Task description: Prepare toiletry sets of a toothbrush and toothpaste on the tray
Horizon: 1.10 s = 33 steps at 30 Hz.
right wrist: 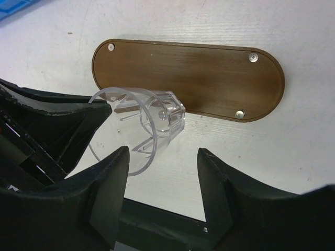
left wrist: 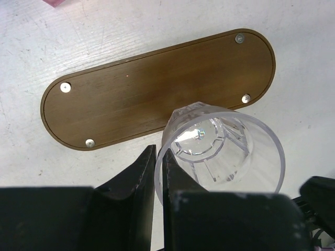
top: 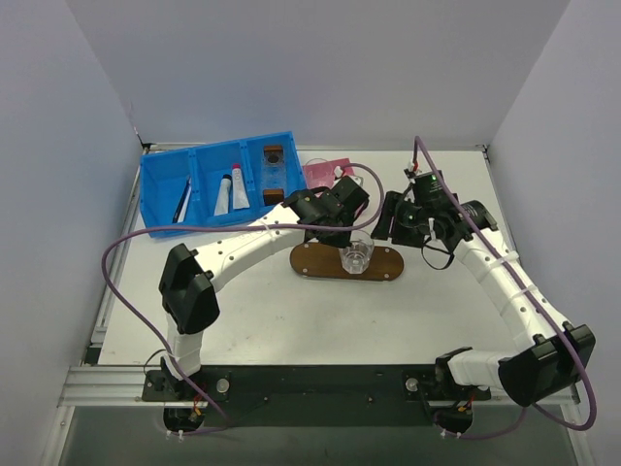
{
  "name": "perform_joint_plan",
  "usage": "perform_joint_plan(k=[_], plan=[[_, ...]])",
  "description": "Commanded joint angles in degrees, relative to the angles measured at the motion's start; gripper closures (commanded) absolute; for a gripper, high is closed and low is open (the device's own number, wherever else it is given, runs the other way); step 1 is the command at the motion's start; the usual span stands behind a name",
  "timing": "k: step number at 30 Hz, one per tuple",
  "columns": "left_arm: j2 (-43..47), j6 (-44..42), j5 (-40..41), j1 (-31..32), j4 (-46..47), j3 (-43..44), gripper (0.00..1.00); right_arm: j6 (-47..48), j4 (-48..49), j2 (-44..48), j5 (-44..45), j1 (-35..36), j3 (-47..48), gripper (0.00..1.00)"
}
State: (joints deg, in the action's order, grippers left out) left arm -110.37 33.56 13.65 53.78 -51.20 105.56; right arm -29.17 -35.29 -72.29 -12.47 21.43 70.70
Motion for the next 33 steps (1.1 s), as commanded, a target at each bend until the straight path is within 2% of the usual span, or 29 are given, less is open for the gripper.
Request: perform_joint_plan(k=[1,6,10,18,24,28,33], plan=[[3.6,1.6,-1.3,-0.1,4.1,1.5,1.00,-0.4,-2.2,-1.5,-1.5,1.4,0.0,0.51],[3.2,1.6,-1.4,0.0,4.4,2.5,1.00,0.5,-3.3,-3.5,1.7,2.8,0.8,0.55],[3.8,2.0,-1.6,0.0,5.3,2.3,1.00,1.9,-3.8,-4.0,8.7,4.7,0.7,0.56],[5.4,3.3,-2.9,0.4,8.6,0.0,1.00,2.4,-3.7,-5.8,12.3,5.8,0.9,0.63],[5.4,3.4,-3.2,1.2,8.5,-0.8,1.00,2.3,-2.9,-6.1,14.9,6.2,0.2,0.78],[5.6,3.3,-3.7,1.5,8.7,-1.2,1.00,2.1,-2.1,-6.2,14.8,6.2,-0.3,1.00],[8.0,2.1,-4.6,1.8,12.5,-4.7,1.00,2.2,-1.5,-5.3,14.1,6.0,-0.6,1.00]])
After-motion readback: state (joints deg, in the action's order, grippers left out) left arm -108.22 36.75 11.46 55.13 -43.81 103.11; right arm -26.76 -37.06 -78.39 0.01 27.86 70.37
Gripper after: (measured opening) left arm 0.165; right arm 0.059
